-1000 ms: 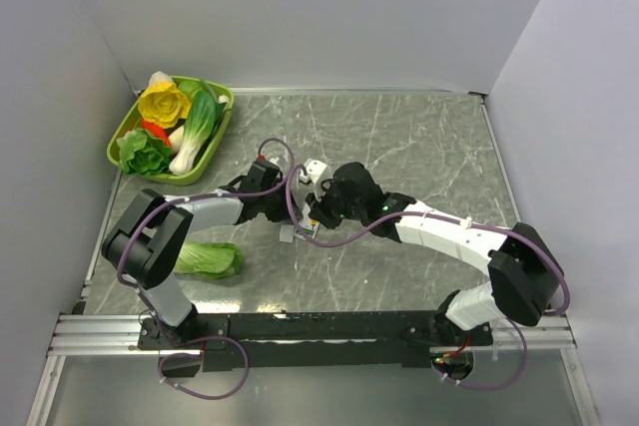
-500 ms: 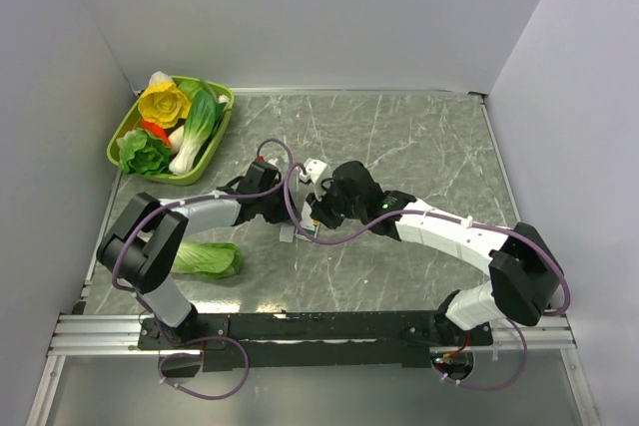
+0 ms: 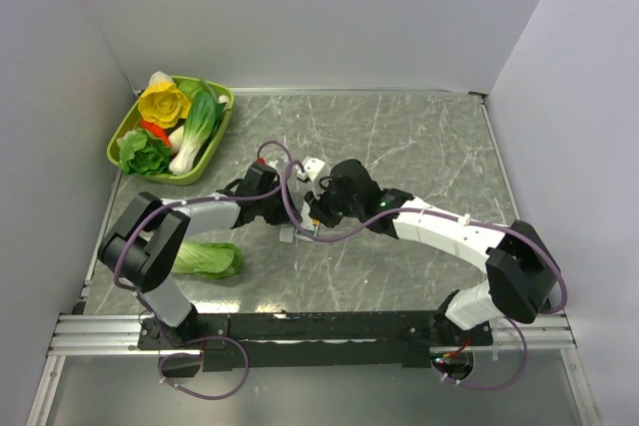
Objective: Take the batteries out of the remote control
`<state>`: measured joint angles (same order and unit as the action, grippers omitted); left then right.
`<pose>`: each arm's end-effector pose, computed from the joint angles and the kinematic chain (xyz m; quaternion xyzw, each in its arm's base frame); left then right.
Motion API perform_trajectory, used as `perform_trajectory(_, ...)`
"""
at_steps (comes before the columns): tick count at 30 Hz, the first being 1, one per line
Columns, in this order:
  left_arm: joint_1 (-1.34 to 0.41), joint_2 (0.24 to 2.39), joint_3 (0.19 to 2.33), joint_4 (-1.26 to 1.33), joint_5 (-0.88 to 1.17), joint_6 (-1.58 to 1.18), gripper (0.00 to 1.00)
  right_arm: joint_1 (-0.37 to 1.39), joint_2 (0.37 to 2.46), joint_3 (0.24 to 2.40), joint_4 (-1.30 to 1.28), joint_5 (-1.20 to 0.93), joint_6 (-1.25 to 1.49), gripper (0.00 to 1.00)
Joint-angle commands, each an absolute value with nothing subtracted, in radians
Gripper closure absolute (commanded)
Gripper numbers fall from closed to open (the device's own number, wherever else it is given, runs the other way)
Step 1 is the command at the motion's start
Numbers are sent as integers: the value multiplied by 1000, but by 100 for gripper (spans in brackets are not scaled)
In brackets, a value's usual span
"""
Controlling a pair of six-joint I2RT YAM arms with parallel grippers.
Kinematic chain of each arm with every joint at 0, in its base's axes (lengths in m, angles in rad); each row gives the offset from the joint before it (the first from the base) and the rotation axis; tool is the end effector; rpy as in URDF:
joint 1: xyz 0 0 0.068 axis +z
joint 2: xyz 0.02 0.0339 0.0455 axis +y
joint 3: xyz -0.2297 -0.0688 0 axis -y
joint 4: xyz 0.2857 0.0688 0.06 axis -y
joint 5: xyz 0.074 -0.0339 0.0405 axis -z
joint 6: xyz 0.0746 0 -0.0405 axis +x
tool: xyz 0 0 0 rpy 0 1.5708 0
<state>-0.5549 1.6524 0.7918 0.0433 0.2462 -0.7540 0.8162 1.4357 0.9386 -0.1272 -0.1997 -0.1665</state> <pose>0.3054 -0.2107 0.0582 -0.0468 0.9228 -0.3128 0.2202 0.2551 0.2929 0.1716 -0.4579 0.7594 0.2288 0.4015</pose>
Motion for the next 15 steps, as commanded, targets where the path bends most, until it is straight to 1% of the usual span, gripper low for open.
perform_trajectory(1,-561,1675,778,74,279,-772,80,819,1488,959,-193,-183,-152,100)
perform_trajectory(9,-561,1660,758,78,279,-785,82,825,1506,956,-195,-187,-135,100)
perform_trajectory(15,-563,1654,738,89,282,-796,82,827,1485,917,-143,-201,-132,100)
